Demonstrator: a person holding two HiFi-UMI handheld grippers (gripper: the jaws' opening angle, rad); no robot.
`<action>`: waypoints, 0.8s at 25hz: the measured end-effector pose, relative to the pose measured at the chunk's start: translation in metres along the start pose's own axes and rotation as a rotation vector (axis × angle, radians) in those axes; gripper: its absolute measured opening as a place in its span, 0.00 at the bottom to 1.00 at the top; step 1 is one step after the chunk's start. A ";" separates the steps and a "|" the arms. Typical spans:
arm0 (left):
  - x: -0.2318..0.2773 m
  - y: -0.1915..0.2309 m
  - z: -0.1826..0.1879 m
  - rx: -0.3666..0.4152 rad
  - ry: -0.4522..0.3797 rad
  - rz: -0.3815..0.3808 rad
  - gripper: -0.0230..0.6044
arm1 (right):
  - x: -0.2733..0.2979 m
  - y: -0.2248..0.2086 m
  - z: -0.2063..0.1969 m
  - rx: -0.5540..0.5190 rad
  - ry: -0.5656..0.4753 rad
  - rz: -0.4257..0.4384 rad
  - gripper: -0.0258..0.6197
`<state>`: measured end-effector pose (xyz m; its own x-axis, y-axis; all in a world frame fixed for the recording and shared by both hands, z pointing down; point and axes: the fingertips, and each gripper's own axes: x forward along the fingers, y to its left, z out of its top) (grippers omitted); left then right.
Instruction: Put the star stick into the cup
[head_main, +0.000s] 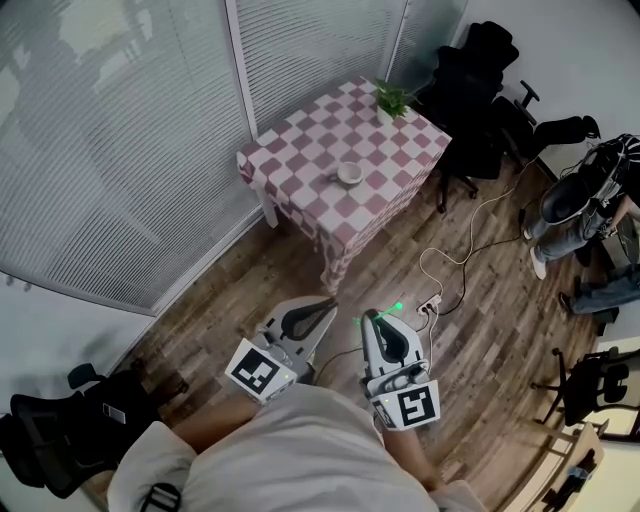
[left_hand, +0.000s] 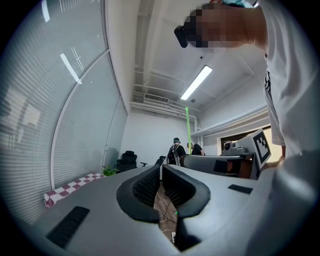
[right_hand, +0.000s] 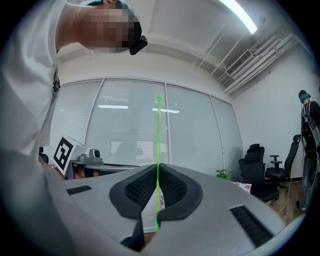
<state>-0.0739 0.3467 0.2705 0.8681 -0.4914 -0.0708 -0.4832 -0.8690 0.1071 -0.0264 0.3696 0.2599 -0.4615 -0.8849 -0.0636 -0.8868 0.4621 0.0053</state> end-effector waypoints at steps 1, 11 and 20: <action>0.003 0.008 0.001 -0.002 0.000 -0.002 0.11 | 0.008 -0.003 -0.001 -0.001 0.002 -0.003 0.10; 0.022 0.062 0.006 -0.005 0.005 -0.029 0.11 | 0.063 -0.021 -0.004 0.019 0.002 -0.035 0.10; 0.031 0.083 0.006 -0.009 0.008 -0.032 0.11 | 0.083 -0.030 -0.008 0.007 0.007 -0.034 0.10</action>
<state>-0.0878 0.2585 0.2711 0.8840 -0.4627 -0.0665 -0.4540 -0.8837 0.1139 -0.0386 0.2822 0.2629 -0.4309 -0.9007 -0.0563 -0.9020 0.4317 -0.0041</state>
